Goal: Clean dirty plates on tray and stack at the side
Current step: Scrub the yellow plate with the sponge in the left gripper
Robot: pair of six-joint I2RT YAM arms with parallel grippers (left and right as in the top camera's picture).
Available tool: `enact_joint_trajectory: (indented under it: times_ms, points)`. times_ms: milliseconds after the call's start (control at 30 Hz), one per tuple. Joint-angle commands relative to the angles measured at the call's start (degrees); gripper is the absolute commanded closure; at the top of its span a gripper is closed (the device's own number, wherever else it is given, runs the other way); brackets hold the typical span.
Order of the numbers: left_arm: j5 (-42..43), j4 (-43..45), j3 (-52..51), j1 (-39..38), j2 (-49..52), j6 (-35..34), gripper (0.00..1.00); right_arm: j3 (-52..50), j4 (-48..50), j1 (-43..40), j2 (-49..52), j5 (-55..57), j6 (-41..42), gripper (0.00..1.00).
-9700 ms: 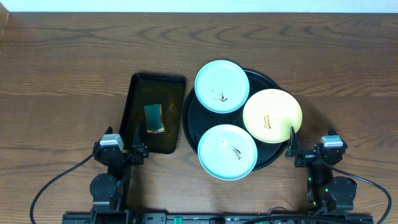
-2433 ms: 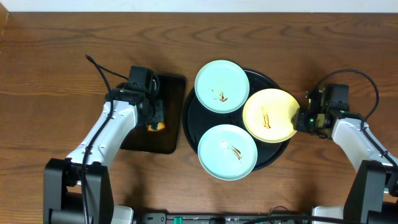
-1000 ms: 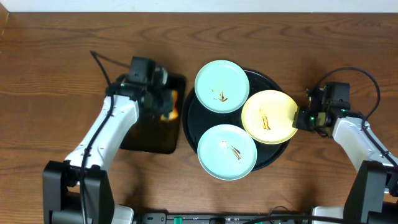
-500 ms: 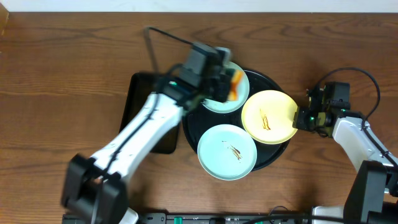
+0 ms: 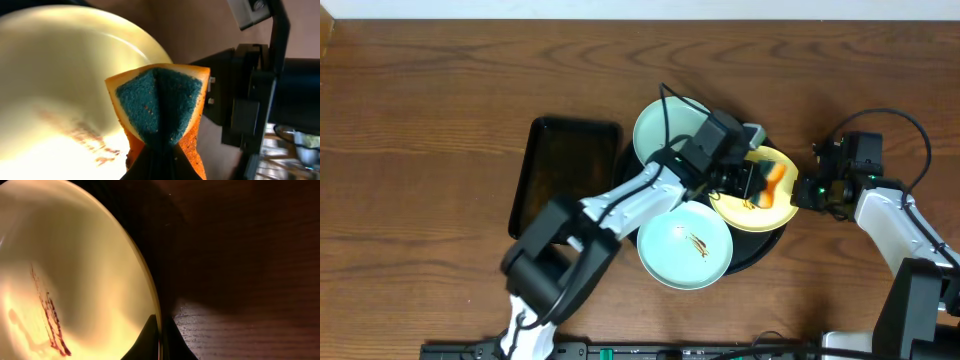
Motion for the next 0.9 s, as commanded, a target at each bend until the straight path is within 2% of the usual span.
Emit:
enact_joint_trajectory:
  times_ms: [0, 367, 700, 867]
  points:
    - [6.1, 2.6, 0.7, -0.2, 2.3, -5.0, 0.93, -0.1, -0.7, -0.2, 0.7, 1.2, -0.1, 0.99]
    - [-3.4, 2.3, 0.6, -0.2, 6.3, -4.9, 0.92, -0.1, -1.7, -0.2, 0.7, 1.2, -0.1, 0.99]
    - [-18.3, -3.1, 0.7, 0.0, 6.4, -4.9, 0.92, -0.1, -2.4, -0.2, 0.7, 1.2, -0.1, 0.99]
    - [-18.6, -3.8, 0.7, 1.0, 5.7, -4.9, 0.93, -0.1, -2.6, -0.2, 0.7, 1.2, -0.1, 0.99]
